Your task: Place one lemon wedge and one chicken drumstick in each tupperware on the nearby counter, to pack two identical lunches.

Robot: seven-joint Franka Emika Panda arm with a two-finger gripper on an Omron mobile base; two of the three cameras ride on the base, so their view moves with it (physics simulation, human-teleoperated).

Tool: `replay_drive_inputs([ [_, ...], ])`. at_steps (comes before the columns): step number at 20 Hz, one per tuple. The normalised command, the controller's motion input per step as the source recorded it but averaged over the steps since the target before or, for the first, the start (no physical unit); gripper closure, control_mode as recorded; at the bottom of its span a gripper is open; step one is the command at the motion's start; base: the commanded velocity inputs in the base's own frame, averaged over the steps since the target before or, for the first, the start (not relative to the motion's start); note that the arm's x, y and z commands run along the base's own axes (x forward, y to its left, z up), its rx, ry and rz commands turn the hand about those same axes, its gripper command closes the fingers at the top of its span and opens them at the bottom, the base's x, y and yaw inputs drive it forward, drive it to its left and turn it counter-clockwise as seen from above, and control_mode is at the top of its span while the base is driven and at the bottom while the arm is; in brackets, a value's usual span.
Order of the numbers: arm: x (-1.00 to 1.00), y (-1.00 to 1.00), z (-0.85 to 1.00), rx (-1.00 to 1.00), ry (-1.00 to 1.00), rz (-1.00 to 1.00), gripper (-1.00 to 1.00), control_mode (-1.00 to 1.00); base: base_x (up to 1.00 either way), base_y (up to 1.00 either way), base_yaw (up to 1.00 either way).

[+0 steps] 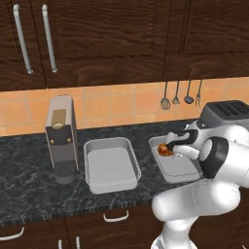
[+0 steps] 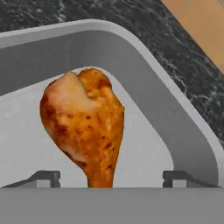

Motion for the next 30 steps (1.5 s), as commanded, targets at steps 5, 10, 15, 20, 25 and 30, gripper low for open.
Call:
replay_drive_inputs([
  [5, -0.57, 0.13, 0.87, -0.01, -0.11, -0.07, -1.00, -1.00, 0.00, 0.00, 0.00],
  [10, -0.28, 0.23, 0.91, 0.01, -0.16, -0.35, -1.00, -1.00, 0.00, 0.00, 0.00],
  [15, -0.74, 0.17, 0.22, 0.24, -0.03, -0.59, -1.00, -1.00, 0.00, 0.00, 0.00],
  [20, -0.81, 0.47, 0.50, 0.42, -0.05, -0.53, -1.00, -1.00, 0.00, 0.00, 0.00],
  [25, -0.68, 0.52, 0.28, 0.56, -0.08, -0.43, -1.00, -1.00, 0.00, 0.00, 0.00],
  [30, -0.27, 0.27, 0.14, 0.50, -0.15, -0.19, -1.00, -1.00, 0.00, 0.00, 0.00],
])
